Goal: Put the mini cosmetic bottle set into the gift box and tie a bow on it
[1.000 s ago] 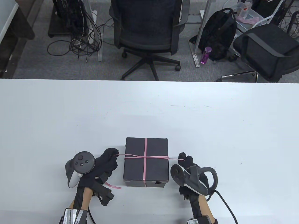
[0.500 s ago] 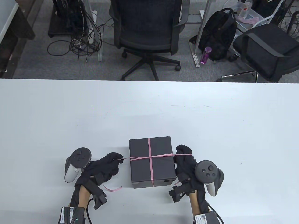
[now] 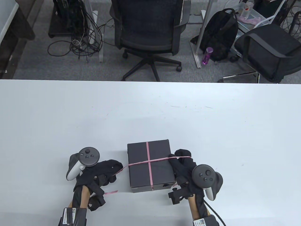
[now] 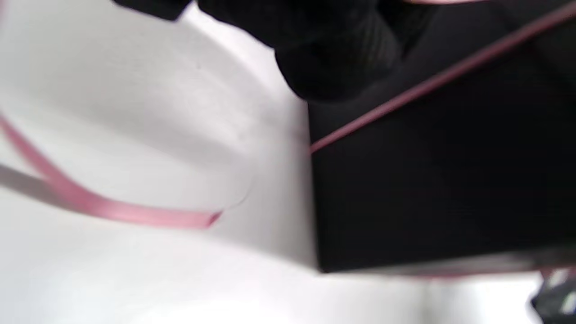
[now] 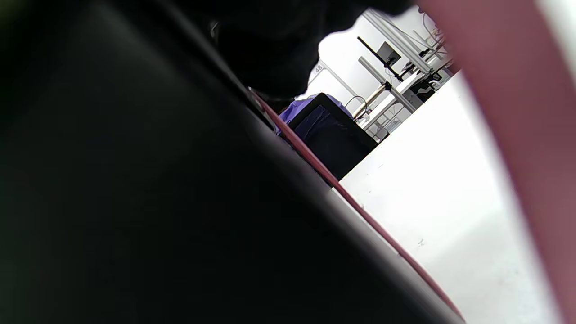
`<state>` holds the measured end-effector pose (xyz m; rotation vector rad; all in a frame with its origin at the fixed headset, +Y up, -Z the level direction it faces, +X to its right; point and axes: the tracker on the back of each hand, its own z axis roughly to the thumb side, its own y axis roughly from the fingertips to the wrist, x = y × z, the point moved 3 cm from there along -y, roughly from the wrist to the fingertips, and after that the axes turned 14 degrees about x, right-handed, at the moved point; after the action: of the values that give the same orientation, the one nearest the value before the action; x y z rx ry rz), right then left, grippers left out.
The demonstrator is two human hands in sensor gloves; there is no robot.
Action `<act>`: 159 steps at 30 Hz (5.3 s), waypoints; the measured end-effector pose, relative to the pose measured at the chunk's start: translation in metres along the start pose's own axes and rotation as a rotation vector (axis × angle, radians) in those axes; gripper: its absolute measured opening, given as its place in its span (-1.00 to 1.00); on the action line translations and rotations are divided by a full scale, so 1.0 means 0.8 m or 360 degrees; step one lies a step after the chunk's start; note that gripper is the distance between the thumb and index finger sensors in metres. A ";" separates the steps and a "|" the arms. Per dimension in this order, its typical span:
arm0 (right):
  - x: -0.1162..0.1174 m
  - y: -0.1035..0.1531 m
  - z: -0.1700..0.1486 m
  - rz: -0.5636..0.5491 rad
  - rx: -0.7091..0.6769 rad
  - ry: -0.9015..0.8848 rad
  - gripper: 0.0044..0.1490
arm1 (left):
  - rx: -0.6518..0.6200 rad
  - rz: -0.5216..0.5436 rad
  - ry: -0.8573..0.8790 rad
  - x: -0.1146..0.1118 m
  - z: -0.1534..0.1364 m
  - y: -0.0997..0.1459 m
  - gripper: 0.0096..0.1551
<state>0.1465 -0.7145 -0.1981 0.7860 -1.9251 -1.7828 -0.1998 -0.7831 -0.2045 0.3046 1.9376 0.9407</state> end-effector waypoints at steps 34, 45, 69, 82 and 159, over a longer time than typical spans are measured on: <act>0.005 0.047 0.143 0.0208 -0.0795 0.0412 -0.27 | -0.0320 0.0541 0.0238 0.018 0.170 0.068 -0.29; 0.022 0.019 0.105 0.0390 -0.0497 0.0075 -0.19 | -0.0358 0.0837 -0.0003 -0.001 0.181 0.081 -0.21; 0.022 0.007 0.088 0.0663 -0.0249 0.0285 -0.41 | -0.0833 0.1155 -0.0267 -0.038 0.184 0.105 -0.21; 0.024 0.004 0.081 0.0680 -0.0290 0.0271 -0.37 | -0.0957 0.1173 -0.0434 -0.042 0.191 0.111 -0.35; -0.026 0.016 0.088 0.0380 -0.0208 0.0727 -0.52 | -0.0190 0.1118 -0.0087 0.043 0.089 0.096 -0.58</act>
<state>0.1159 -0.6470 -0.1914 0.7967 -1.5169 -1.4212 -0.1711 -0.6776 -0.1909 0.9679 1.7283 1.4667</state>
